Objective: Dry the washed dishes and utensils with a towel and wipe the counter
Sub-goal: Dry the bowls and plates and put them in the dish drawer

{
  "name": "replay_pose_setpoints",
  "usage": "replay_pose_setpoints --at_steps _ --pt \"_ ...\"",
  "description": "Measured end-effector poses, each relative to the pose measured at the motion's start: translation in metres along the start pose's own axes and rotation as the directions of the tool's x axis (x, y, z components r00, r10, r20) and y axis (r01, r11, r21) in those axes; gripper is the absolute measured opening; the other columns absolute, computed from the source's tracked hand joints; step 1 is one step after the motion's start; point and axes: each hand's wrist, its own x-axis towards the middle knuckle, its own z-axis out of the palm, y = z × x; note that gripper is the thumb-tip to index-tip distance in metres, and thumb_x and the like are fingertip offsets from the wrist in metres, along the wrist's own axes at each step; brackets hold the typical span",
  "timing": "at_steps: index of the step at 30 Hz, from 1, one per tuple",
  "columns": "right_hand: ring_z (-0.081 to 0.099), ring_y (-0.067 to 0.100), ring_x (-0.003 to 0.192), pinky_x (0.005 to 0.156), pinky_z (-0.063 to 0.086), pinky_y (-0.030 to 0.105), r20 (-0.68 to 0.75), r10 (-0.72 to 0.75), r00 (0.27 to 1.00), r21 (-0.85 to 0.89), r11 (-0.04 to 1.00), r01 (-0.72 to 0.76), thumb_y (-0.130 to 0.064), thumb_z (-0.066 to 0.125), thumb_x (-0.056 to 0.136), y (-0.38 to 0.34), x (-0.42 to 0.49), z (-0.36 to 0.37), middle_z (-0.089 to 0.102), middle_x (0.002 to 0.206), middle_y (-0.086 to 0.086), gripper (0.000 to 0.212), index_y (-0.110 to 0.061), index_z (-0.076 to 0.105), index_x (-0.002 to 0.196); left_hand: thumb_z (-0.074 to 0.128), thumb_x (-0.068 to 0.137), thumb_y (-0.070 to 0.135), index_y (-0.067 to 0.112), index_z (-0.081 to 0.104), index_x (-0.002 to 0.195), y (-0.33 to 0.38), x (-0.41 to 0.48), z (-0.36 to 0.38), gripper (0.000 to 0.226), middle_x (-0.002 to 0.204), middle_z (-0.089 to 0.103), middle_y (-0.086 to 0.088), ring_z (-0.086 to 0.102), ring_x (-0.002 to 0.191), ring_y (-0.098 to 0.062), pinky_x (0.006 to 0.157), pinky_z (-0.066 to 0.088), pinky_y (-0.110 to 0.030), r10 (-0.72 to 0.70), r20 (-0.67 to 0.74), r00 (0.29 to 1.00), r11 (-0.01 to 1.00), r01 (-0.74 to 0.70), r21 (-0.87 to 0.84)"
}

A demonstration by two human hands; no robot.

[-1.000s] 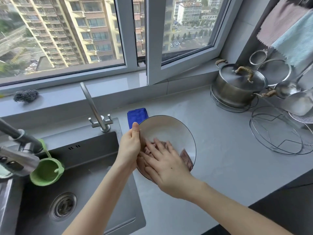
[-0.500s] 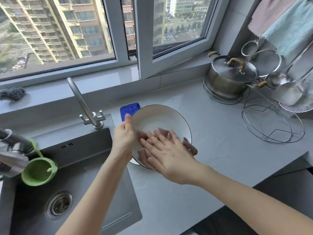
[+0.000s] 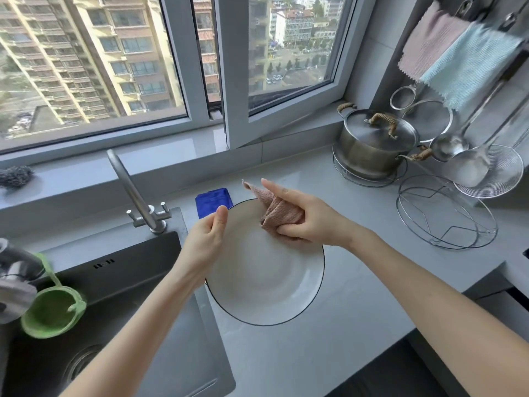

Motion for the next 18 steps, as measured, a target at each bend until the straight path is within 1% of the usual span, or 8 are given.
replay_pose_setpoints --at_steps 2,4,6,8,10,12,15,18 --pt "0.059 0.006 0.084 0.079 0.050 0.021 0.076 0.032 0.997 0.130 0.991 -0.042 -0.005 0.069 0.080 -0.007 0.001 -0.006 0.065 0.112 0.004 0.075 -0.060 0.044 0.124 0.032 0.098 0.044 0.004 0.057 0.085 0.001 -0.001 -0.002 0.050 0.069 0.033 -0.004 0.032 0.060 -0.009 0.054 0.024 -0.024 0.018 0.027 0.999 0.999 -0.017 -0.027" --pt "0.059 0.001 0.076 0.070 0.050 0.017 0.102 0.075 0.992 0.191 0.977 -0.094 -0.002 0.068 0.081 -0.011 0.001 -0.008 0.065 0.096 -0.005 0.058 -0.044 0.056 0.119 0.034 0.097 0.048 0.007 0.059 0.087 -0.002 -0.002 -0.003 0.049 0.077 0.039 -0.004 0.033 0.069 -0.016 0.060 0.025 -0.027 -0.011 0.044 0.999 0.996 0.015 -0.085" --pt "0.060 0.001 0.074 0.069 0.050 0.018 0.113 0.130 0.985 0.198 0.969 -0.151 -0.002 0.068 0.080 -0.013 0.000 -0.004 0.065 0.088 -0.007 0.046 -0.032 0.062 0.114 0.035 0.096 0.048 0.013 0.056 0.087 -0.008 -0.005 -0.001 0.042 0.078 0.037 -0.005 0.030 0.070 -0.018 0.056 0.022 -0.028 -0.047 0.039 0.998 0.993 0.051 -0.108" --pt "0.061 0.003 0.076 0.071 0.050 0.019 0.097 0.169 0.981 0.231 0.955 -0.188 0.000 0.067 0.079 -0.013 -0.003 0.002 0.067 0.089 -0.003 0.043 -0.026 0.063 0.113 0.036 0.096 0.048 0.016 0.052 0.087 -0.013 -0.007 0.001 0.037 0.077 0.035 -0.006 0.027 0.067 -0.018 0.053 0.019 -0.028 -0.066 0.043 0.997 0.992 0.071 -0.109" --pt "0.061 0.001 0.074 0.069 0.049 0.015 0.063 0.203 0.977 0.293 0.932 -0.213 0.004 0.066 0.080 -0.014 -0.009 0.008 0.066 0.087 -0.005 0.043 -0.023 0.063 0.113 0.036 0.097 0.047 0.014 0.054 0.086 -0.016 -0.010 0.000 0.038 0.073 0.032 -0.006 0.026 0.062 -0.016 0.050 0.020 -0.025 -0.084 0.033 0.996 0.990 0.088 -0.114" --pt "0.062 0.002 0.074 0.068 0.050 0.015 -0.001 0.262 0.965 0.380 0.893 -0.242 0.005 0.064 0.081 -0.012 -0.015 0.014 0.066 0.088 -0.005 0.044 -0.025 0.062 0.114 0.036 0.097 0.048 0.011 0.058 0.085 -0.020 -0.011 -0.003 0.044 0.070 0.036 -0.007 0.033 0.061 -0.015 0.055 0.028 -0.025 -0.131 0.008 0.991 0.975 0.131 -0.181" --pt "0.065 0.010 0.077 0.070 0.054 0.023 -0.111 0.361 0.926 0.545 0.801 -0.247 0.006 0.063 0.082 -0.009 -0.024 0.027 0.066 0.097 0.003 0.046 -0.030 0.060 0.111 0.036 0.095 0.054 0.020 0.053 0.088 -0.030 -0.008 -0.003 0.039 0.082 0.045 -0.003 0.041 0.074 -0.019 0.068 0.033 -0.032 -0.191 -0.060 0.980 0.943 0.166 -0.288" --pt "0.064 0.015 0.075 0.065 0.054 0.025 -0.168 0.458 0.873 0.713 0.668 -0.214 0.008 0.059 0.085 -0.009 -0.034 0.042 0.065 0.096 0.006 0.045 -0.028 0.059 0.112 0.037 0.096 0.051 0.019 0.052 0.088 -0.035 -0.009 0.006 0.037 0.083 0.045 -0.003 0.039 0.075 -0.019 0.067 0.033 -0.032 -0.277 -0.146 0.950 0.894 0.199 -0.401"
